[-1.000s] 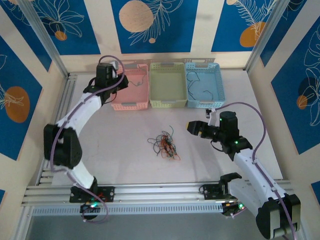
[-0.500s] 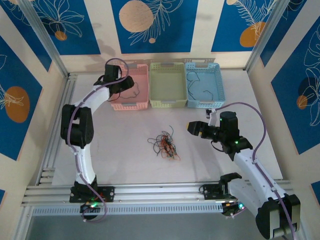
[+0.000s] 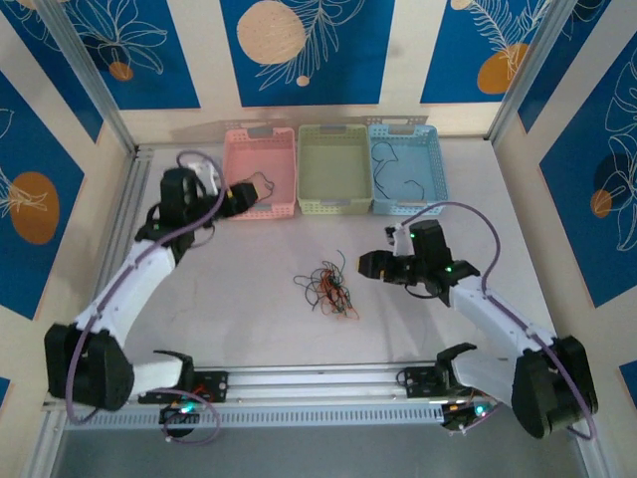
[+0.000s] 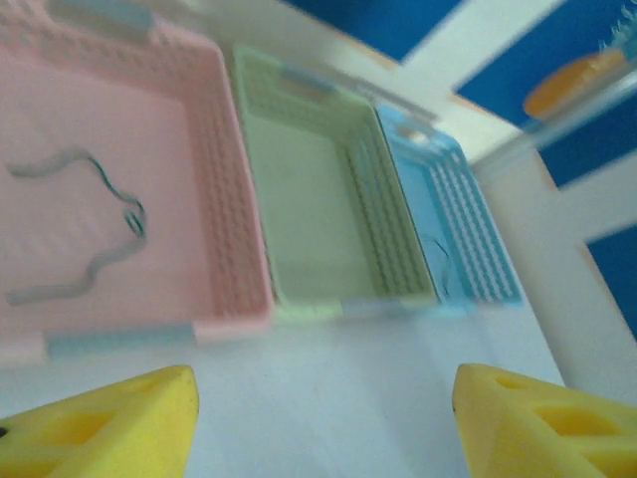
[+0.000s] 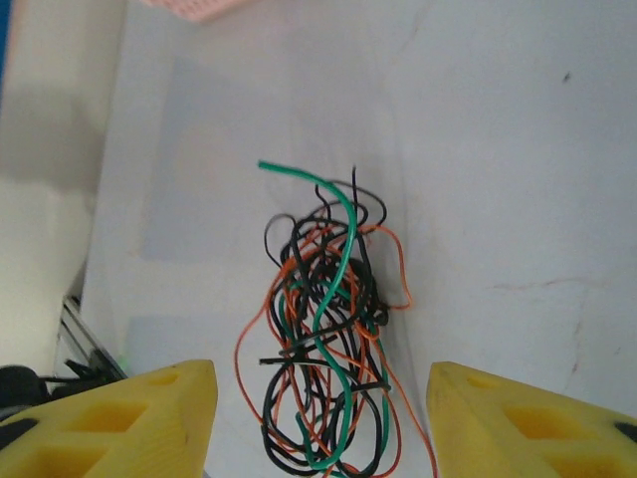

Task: Untangle the cables

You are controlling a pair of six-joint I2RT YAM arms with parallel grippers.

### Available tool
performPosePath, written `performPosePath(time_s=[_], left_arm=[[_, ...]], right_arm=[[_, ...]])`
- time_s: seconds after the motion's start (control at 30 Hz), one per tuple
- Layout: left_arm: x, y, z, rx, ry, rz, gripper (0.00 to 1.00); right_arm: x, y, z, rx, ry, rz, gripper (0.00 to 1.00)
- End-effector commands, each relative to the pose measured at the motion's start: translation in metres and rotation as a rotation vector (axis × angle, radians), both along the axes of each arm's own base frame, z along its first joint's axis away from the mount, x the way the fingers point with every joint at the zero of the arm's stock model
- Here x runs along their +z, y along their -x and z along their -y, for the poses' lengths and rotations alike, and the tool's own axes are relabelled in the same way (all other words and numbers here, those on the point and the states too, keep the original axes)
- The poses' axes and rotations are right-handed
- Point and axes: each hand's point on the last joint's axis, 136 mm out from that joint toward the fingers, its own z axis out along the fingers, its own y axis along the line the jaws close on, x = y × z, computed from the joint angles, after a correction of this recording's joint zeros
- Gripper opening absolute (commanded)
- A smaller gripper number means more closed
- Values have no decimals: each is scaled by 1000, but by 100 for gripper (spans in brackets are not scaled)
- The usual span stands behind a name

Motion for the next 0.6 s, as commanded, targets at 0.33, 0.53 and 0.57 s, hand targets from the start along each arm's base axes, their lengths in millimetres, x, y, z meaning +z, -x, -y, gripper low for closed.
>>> performPosePath(time_s=[0.33, 0.53, 0.57], left_arm=[[-103, 163, 67, -319, 82, -240, 64], [-123, 164, 72, -316, 60, -281, 64], [-124, 163, 72, -317, 54, -282, 64]], right_arm=[[-46, -43, -48, 73, 135, -134, 55], [-60, -56, -55, 54, 168, -162, 39], [-59, -58, -55, 53, 168, -158, 30]])
